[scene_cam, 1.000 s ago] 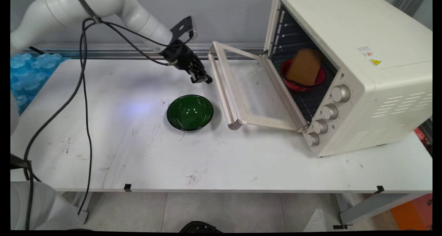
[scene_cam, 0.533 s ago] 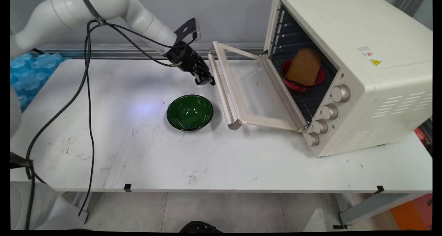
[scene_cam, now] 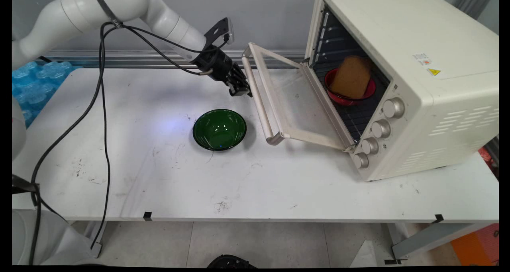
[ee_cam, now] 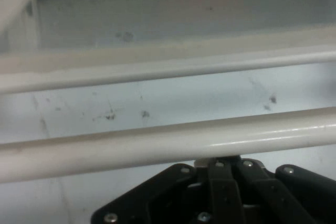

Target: Close the oven

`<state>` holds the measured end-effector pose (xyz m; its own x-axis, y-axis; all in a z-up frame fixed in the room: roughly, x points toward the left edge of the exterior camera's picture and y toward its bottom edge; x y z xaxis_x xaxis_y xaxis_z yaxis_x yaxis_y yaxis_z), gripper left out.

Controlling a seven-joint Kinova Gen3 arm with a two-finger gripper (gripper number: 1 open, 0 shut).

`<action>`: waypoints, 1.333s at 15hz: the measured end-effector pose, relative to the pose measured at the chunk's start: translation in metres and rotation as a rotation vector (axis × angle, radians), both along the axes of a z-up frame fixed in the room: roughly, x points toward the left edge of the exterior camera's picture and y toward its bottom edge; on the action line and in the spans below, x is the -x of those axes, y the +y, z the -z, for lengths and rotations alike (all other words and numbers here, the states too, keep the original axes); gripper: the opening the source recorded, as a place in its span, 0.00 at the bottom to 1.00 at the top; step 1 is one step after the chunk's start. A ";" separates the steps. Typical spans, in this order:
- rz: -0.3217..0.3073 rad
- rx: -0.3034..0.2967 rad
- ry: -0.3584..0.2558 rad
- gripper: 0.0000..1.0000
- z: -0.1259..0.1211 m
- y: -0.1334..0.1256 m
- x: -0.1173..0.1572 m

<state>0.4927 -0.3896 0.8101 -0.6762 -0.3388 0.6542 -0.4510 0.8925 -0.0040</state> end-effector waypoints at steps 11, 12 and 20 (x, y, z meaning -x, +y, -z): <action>-0.010 0.041 0.071 0.00 -0.029 -0.005 0.019; -0.011 0.043 0.074 0.00 -0.031 -0.006 0.020; -0.029 0.069 0.108 0.00 -0.047 -0.019 0.042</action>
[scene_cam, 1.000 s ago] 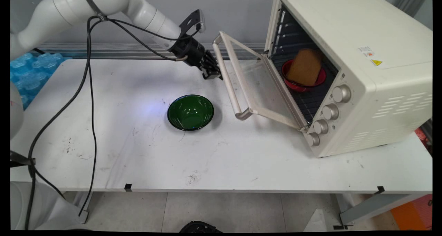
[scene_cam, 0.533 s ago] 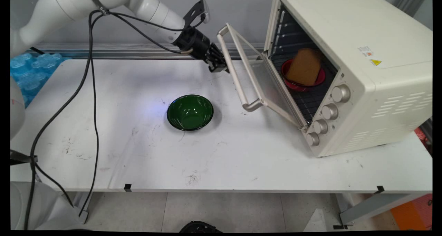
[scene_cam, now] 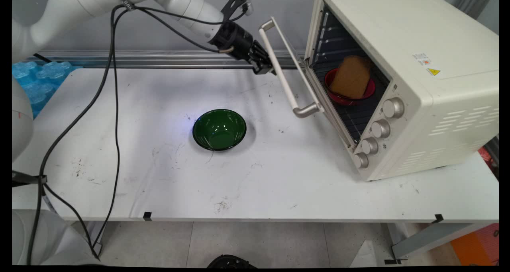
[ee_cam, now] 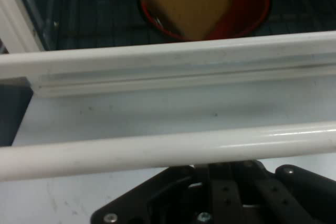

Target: Close the oven

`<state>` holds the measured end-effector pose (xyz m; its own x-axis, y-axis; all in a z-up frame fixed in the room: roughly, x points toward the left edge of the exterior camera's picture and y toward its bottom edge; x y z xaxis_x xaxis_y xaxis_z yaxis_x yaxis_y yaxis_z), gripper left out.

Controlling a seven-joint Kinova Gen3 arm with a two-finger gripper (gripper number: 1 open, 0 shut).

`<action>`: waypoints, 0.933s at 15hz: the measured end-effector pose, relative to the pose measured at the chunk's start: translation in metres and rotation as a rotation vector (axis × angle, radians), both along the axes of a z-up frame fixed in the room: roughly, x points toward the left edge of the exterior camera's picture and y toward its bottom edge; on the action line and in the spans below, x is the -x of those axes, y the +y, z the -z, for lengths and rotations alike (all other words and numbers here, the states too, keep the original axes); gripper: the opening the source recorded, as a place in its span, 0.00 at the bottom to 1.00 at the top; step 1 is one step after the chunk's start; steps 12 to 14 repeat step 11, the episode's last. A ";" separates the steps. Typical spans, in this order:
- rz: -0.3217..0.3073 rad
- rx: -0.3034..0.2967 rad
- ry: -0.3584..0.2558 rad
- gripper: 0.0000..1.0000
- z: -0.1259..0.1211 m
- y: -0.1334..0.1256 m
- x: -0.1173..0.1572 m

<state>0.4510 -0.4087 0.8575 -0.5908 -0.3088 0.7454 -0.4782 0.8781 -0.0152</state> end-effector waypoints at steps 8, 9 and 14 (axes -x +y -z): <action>-0.021 0.028 0.036 0.00 -0.018 -0.021 0.032; -0.022 0.031 0.039 0.00 -0.020 -0.022 0.036; -0.025 0.039 0.046 0.00 -0.026 -0.026 0.042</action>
